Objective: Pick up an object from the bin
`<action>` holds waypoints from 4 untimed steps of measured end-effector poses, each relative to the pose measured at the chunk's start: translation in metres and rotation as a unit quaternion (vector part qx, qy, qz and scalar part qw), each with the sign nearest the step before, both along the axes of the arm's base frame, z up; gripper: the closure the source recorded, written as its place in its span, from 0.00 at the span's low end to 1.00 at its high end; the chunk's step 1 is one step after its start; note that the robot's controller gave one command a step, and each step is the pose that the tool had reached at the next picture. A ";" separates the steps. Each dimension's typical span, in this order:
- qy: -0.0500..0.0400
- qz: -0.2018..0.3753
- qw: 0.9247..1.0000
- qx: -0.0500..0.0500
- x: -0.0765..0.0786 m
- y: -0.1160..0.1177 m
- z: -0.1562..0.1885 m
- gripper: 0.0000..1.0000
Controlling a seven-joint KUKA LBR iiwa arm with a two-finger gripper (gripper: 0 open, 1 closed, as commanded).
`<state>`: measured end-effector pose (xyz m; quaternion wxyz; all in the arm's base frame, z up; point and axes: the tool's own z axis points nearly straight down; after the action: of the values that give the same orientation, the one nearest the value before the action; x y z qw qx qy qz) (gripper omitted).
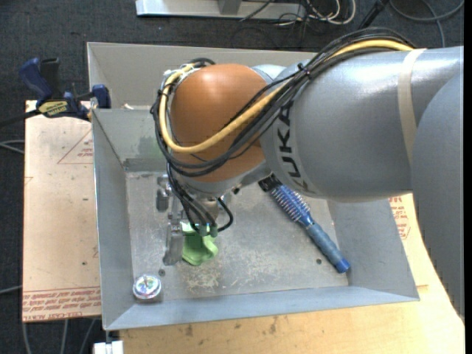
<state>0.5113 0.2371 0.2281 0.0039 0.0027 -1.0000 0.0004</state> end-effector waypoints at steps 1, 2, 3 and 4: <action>-0.002 0.118 0.993 0.000 0.043 -0.060 -0.082 0.00; -0.002 0.308 0.951 0.002 0.058 -0.090 -0.160 0.00; -0.004 0.309 0.951 0.003 0.059 -0.088 -0.158 1.00; -0.005 0.420 0.907 0.001 0.006 -0.190 -0.048 1.00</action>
Offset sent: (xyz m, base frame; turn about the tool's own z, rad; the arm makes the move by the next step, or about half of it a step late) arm 0.0426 -0.0580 -0.0797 -0.2393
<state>0.5173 0.0469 0.1805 -0.0020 0.4229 -0.9062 0.0015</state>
